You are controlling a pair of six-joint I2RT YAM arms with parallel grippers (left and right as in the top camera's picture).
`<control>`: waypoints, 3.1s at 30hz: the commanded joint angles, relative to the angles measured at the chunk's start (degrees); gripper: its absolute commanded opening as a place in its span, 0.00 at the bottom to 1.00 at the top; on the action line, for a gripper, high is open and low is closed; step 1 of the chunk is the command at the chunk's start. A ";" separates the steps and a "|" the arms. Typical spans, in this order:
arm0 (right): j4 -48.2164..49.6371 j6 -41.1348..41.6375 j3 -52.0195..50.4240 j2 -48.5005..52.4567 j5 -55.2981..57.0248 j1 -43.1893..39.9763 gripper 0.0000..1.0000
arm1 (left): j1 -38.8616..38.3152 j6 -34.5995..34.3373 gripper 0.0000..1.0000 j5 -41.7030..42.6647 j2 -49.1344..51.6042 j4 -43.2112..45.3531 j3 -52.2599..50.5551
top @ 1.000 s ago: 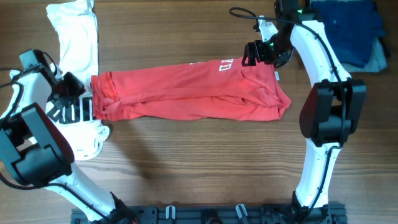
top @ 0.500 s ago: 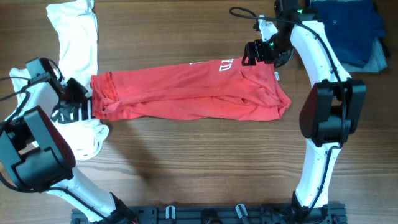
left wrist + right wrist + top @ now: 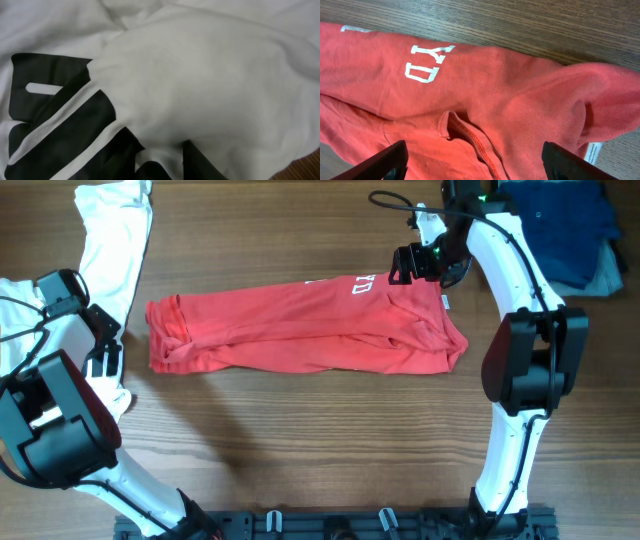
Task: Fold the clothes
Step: 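Grasp the left end of the red strip with the left gripper, then lift the left end and fold it right toward the right gripper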
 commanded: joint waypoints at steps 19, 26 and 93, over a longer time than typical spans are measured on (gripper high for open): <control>-0.76 -0.02 0.70 -1.64 -1.11 -0.07 0.86 | -9.33 8.87 0.75 21.77 -11.19 -9.03 -0.39; -0.90 -0.04 0.70 -1.64 -1.14 -0.07 0.86 | -11.08 8.87 0.77 21.81 -10.95 -10.67 -0.39; -1.60 1.33 0.70 -1.64 -1.11 -0.02 0.87 | -9.11 22.75 0.85 22.47 2.38 -12.28 -0.72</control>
